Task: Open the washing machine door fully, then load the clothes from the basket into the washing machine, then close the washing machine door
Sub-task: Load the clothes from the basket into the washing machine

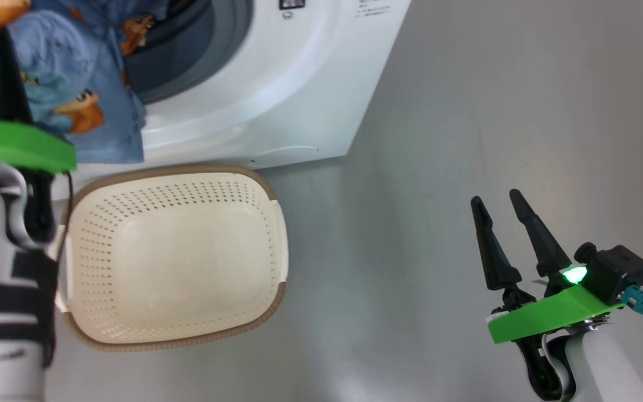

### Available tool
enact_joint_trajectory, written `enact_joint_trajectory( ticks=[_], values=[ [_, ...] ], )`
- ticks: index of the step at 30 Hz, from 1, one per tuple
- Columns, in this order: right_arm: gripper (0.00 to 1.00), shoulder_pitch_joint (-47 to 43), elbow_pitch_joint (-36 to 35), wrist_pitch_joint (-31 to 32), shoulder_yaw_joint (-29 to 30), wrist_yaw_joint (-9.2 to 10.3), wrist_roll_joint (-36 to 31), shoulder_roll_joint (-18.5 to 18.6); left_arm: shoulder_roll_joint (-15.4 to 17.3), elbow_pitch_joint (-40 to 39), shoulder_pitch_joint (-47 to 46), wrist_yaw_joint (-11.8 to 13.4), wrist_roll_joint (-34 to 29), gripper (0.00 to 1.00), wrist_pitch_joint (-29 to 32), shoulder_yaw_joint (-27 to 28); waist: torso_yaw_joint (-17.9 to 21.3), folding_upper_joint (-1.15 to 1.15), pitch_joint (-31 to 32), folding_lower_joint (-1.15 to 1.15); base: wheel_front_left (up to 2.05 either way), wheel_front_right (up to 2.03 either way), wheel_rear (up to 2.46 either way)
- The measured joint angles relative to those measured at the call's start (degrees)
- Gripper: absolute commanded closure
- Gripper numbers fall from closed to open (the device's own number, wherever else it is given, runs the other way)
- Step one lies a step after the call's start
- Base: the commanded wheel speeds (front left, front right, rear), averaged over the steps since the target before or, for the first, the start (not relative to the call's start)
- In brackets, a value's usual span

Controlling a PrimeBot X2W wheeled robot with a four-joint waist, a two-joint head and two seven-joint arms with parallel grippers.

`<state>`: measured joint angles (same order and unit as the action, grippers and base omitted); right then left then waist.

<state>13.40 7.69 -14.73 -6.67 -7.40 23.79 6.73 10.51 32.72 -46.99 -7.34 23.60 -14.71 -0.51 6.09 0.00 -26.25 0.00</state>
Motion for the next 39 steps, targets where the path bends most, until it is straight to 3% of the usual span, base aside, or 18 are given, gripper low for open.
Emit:
enact_joint_trajectory(
  ticks=[8, 15, 22, 28, 31, 32, 33, 34, 35, 39],
  values=[
    [0.00, 1.18, -0.32, 0.00, -1.14, 0.00, 0.00, -1.09, 2.30, 13.06, -9.84, 0.00, -0.15, 1.00, 0.01, -1.53, 2.53, 0.00, -2.50, 0.00, 0.00, 0.00, 0.00],
    [0.00, 3.21, -0.69, 0.00, -2.02, 0.00, 0.00, -1.43, 4.60, 19.26, -17.03, 0.00, -1.71, 1.00, 0.01, -2.46, 4.62, 0.00, -4.74, 0.00, 0.00, 0.00, 0.00],
    [0.00, 3.83, -0.85, 0.00, -2.44, 0.00, 0.00, -1.97, 6.60, 13.18, -21.95, 0.12, -6.05, 1.00, 0.00, 1.53, 6.28, 0.00, -6.82, 0.00, 0.00, 0.00, 0.00],
    [0.00, 4.50, -1.22, 0.00, -2.59, 0.00, 0.00, -2.42, 5.69, 4.95, -22.38, 0.10, -9.51, 1.00, 0.00, 5.95, 6.99, 0.00, -8.47, 0.00, 0.00, 0.00, 0.00],
    [0.00, 4.56, -1.24, 0.00, -2.71, 0.00, 0.00, -2.70, 4.87, 5.16, -22.14, 0.05, -10.34, 1.00, -0.01, 6.49, 7.16, 0.00, -9.10, 0.00, 0.00, 0.00, 0.00],
    [0.00, 4.60, -1.24, 0.00, -2.76, 0.00, 0.00, -2.77, 4.65, 6.23, -22.09, 0.02, -10.84, 0.96, -0.01, 6.50, 7.18, 0.00, -9.24, 0.00, 0.00, 0.00, 0.00],
    [0.00, 4.68, -1.21, 0.00, -2.82, 0.00, 0.00, -2.80, 4.39, 7.98, -22.09, 0.02, -10.87, 0.70, -0.01, 6.48, 7.18, 0.00, -9.30, 0.00, 0.00, 0.00, 0.00],
    [0.00, 4.89, -1.20, 0.00, -2.93, 0.00, -0.02, -2.81, 4.32, 9.83, -21.97, 0.02, -10.96, 0.20, 0.00, 6.12, 7.16, 0.00, -9.32, 0.00, 0.00, 0.00, 0.00],
    [0.00, 5.19, -1.19, 0.00, -3.03, 0.00, -0.05, -2.81, 4.33, 11.34, -21.78, 0.02, -11.43, 0.00, -0.01, 5.70, 7.14, 0.00, -9.33, 0.00, 0.00, 0.00, 0.00],
    [0.00, 5.64, -1.16, 0.00, -3.32, 0.00, -0.05, -2.90, 4.37, 15.72, -21.65, 0.01, -11.48, 0.00, 0.00, 4.85, 6.97, 0.00, -9.20, 0.00, 0.00, 0.00, 0.00]
  ],
)
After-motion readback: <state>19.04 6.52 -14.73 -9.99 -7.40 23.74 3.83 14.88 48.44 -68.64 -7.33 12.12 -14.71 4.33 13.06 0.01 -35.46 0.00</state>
